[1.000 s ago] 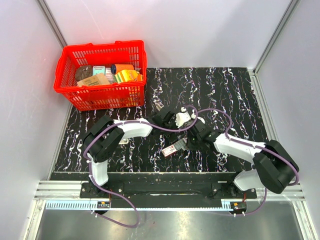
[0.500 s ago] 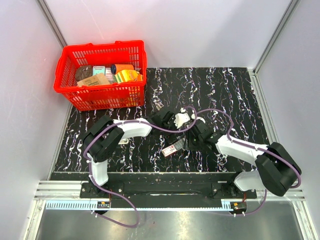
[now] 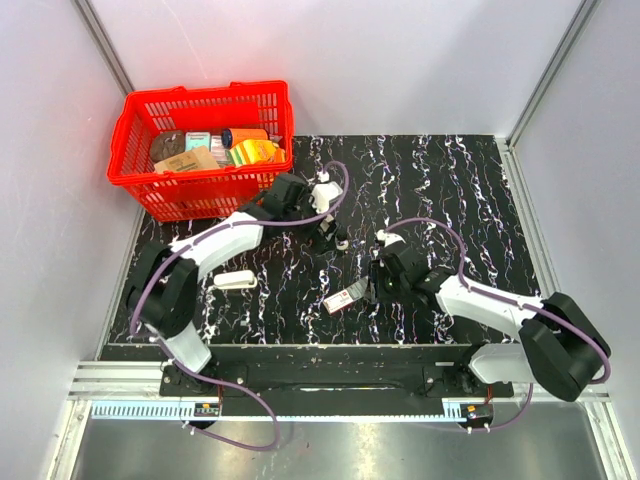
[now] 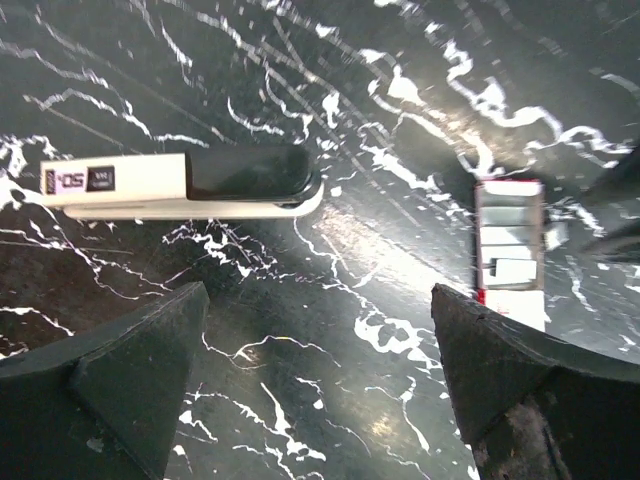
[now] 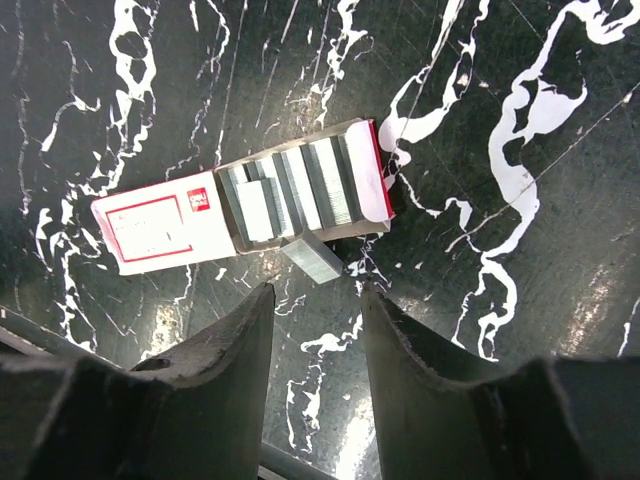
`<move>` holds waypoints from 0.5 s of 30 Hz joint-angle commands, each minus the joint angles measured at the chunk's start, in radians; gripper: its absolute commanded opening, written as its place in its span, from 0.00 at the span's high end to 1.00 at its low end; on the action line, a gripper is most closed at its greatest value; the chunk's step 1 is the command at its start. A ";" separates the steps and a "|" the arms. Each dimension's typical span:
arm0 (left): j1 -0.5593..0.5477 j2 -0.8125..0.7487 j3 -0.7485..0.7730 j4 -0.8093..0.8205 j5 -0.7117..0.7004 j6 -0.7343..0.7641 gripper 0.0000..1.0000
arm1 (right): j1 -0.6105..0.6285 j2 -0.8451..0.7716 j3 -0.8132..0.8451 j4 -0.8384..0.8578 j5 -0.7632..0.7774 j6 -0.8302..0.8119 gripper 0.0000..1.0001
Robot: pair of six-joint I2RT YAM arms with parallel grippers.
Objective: Unload the staples from the stapler
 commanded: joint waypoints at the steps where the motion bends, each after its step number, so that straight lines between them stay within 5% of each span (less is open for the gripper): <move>1: 0.023 -0.104 0.049 -0.071 0.125 -0.004 0.01 | 0.021 0.038 0.081 -0.057 0.056 -0.085 0.54; 15: 0.090 -0.158 0.017 -0.125 0.182 0.007 0.01 | 0.076 0.198 0.207 -0.133 0.113 -0.118 0.56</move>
